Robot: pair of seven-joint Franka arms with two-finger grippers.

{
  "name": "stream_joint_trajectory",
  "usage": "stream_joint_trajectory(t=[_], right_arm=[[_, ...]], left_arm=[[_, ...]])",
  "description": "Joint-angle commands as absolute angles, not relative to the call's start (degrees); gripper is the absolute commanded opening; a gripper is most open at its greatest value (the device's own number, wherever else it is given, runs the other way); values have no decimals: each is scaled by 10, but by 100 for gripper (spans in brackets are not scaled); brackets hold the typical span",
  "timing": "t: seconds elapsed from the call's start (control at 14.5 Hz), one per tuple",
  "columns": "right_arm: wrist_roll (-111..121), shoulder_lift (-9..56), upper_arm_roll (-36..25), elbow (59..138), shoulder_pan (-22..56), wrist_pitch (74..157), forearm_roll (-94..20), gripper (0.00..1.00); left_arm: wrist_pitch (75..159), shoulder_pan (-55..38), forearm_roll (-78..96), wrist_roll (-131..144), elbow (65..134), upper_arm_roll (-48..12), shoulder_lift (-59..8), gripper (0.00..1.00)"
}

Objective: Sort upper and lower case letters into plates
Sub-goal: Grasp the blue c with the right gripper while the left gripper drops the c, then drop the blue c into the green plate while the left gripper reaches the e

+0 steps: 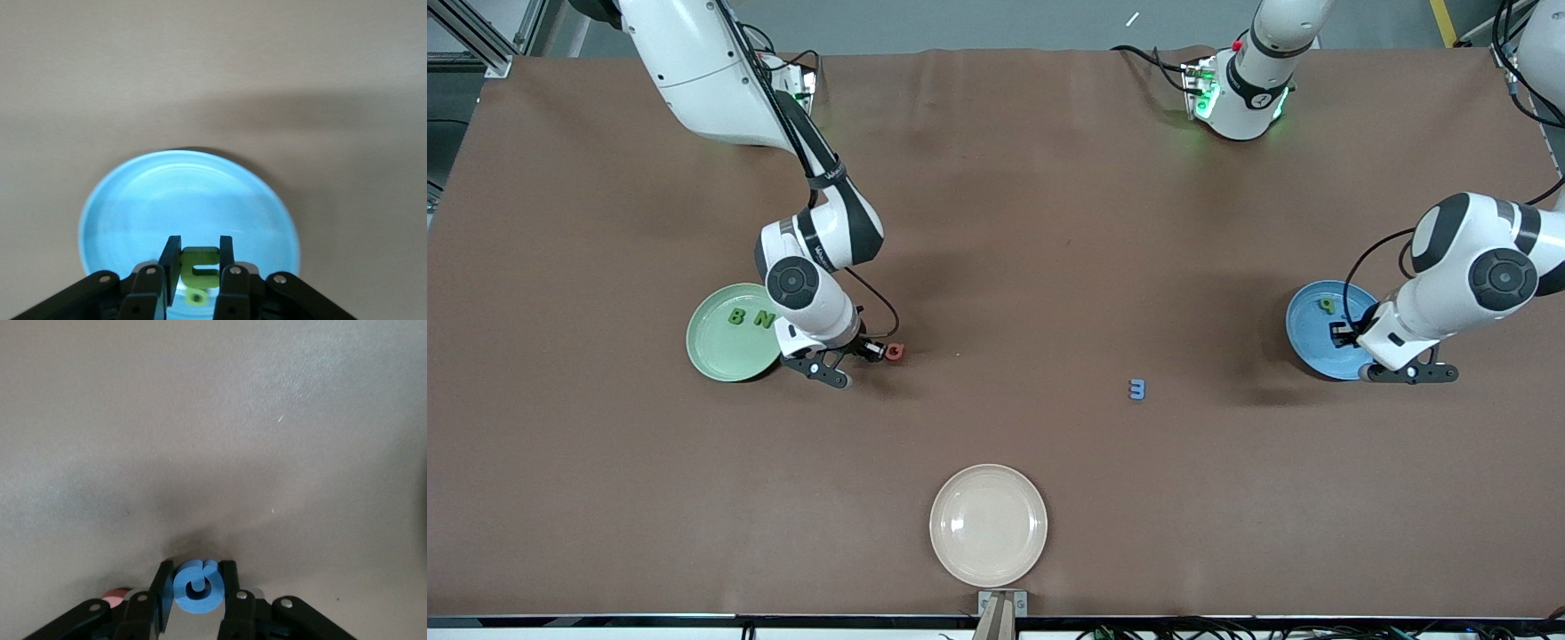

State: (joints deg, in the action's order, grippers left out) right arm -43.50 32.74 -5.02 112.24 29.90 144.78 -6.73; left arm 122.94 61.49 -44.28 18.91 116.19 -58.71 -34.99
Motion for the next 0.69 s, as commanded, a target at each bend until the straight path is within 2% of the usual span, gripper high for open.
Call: stream_joint_trajectory(t=[0.0,0.28,0.62], right_arm=[[-410,291,-53,1127,273,1424,-65,0],[-284,240,-53,1128,201,1338,-65,0],[-166,194,-58,1184,141,1332,-48,0]], left_arm=[[1253,623,-514,186,1161,-576,-388,15],[1269,614,-529,185,1152,-552,-418,15],[1273,608,-550,178,1152,-538,-433,15]])
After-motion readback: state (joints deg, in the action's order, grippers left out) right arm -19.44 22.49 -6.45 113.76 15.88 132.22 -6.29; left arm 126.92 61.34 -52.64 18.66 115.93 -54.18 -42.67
